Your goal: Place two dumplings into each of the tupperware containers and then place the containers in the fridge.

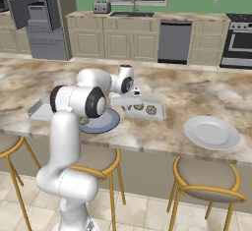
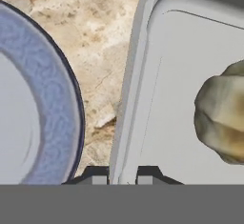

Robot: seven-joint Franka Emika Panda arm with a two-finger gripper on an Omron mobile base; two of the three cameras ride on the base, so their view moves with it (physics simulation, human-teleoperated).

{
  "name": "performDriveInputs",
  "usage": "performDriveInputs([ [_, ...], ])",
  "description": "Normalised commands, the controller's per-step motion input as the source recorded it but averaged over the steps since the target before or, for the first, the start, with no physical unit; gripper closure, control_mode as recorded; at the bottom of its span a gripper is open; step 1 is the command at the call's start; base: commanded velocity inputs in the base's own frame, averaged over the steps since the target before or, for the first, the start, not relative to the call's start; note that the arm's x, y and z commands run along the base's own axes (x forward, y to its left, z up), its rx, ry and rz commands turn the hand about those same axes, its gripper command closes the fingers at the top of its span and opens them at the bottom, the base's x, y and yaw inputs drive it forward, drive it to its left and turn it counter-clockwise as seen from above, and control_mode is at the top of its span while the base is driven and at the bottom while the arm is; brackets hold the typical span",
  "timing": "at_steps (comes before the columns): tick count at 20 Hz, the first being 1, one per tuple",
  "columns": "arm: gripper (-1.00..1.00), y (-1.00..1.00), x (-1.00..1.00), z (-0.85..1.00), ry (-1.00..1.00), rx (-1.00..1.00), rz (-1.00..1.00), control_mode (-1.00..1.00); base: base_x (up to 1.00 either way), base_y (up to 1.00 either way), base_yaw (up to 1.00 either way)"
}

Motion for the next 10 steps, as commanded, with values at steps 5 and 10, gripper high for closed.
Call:
performDriveInputs([
  [5,1.00,0.27,-0.23,0.55,0.01,-0.12,0.21,-1.00,0.00,0.00,0.00],
  [10,1.00,0.08,-0.45,0.63,0.09,-0.10,0.26,-1.00,0.00,0.00,0.00],
])
